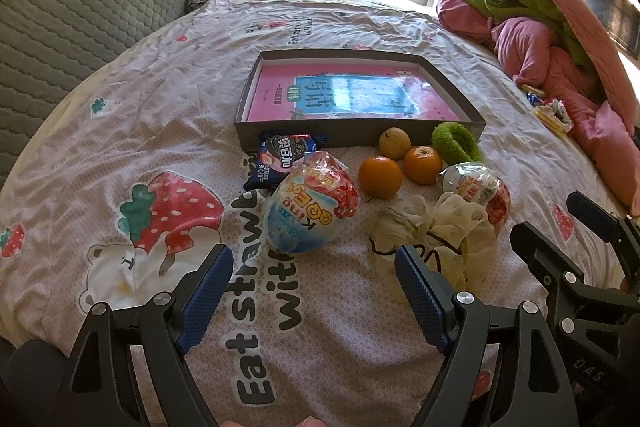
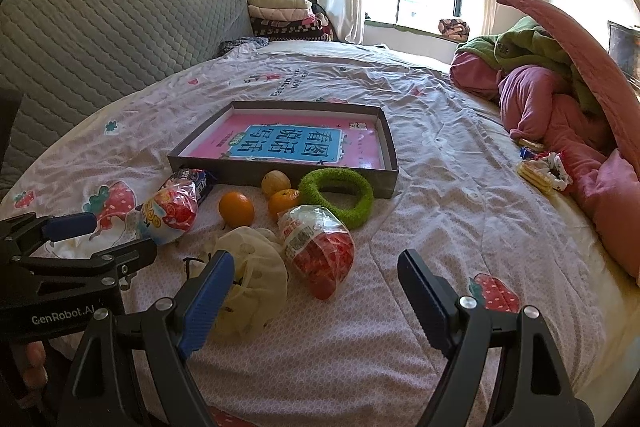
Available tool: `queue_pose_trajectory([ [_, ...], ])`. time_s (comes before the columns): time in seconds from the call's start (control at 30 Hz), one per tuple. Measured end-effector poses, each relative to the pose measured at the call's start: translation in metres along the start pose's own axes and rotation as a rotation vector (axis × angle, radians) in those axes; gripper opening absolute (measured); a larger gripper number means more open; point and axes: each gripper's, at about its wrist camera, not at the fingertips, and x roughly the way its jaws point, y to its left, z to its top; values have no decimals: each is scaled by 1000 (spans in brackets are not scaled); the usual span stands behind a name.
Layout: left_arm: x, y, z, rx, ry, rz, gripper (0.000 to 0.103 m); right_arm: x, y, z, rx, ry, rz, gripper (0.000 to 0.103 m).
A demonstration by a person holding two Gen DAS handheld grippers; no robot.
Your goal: Organize objects
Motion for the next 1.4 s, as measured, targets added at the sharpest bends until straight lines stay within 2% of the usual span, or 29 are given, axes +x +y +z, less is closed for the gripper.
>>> queue_pose_trajectory([
  [0.83, 6, 21, -4, -21, 45, -17, 84, -3, 5, -3, -17, 8, 41, 83],
  [1.1, 7, 24, -5, -13, 45, -23, 84, 1, 8, -10, -11, 52, 125, 83],
  [1.4, 12, 25, -5, -8, 54, -38, 84, 6, 12, -13, -13, 67, 149, 83],
])
